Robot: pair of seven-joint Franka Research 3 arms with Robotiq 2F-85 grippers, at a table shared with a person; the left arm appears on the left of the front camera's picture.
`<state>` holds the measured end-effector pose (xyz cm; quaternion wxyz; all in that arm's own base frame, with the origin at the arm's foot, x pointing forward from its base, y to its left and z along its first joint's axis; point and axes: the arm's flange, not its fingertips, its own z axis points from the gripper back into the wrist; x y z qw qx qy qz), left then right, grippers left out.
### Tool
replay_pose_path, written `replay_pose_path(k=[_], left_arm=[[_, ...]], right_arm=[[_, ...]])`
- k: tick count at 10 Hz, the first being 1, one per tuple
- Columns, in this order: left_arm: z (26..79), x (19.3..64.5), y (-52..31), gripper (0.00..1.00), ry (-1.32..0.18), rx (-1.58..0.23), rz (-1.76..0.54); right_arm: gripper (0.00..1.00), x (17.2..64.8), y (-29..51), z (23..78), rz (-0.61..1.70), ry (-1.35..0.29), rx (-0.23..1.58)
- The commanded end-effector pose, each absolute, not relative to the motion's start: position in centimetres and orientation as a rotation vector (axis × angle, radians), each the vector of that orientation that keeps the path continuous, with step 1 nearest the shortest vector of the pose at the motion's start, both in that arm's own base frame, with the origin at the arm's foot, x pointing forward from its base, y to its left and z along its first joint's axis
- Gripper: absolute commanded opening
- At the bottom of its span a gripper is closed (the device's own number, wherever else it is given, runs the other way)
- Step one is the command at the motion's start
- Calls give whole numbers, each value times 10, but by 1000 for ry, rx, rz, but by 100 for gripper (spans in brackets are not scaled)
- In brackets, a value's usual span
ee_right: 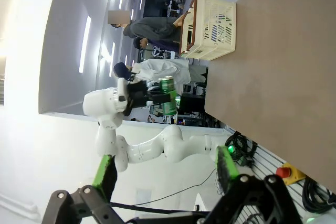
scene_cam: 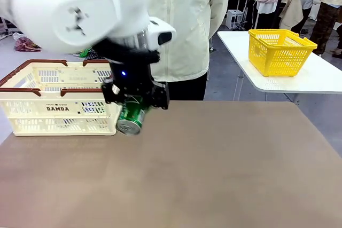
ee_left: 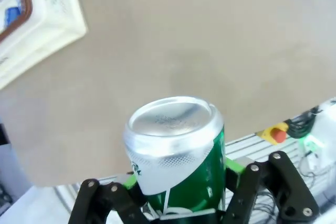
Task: Place the drinks into the Shopping basket.
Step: Pick up one drink and place it into the Shopping basket.
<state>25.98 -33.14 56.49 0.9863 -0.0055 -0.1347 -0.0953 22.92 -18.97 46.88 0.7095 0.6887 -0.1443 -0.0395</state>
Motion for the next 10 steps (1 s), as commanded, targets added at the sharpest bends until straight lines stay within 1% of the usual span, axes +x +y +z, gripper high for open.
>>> replay_pose_path(k=[1,2,3,6,7,8,9,10], left_arm=[[561,245,-329,0,-355,29,-216],[556,238,-330,0,-358,27,-162],[573,248,-330,0,-304,8,-194],[573,248,-330,0,-304,8,-194],[565,244,-331,0,-315,29,-186],[590,283,-322,0,-309,47,1],[615,324,-306,0,-280,3,44],[640,372,-279,0,-306,-60,139]], right_arm=[[100,228,-190,475,-100,-319,1548],[100,228,-190,475,-100,-319,1548],[100,228,-190,475,-100,-319,1548],[100,228,-190,475,-100,-319,1548],[100,228,-190,475,-100,-319,1548],[100,228,-190,475,-100,-319,1548],[100,228,-190,475,-100,-319,1548],[100,228,-190,475,-100,-319,1548]])
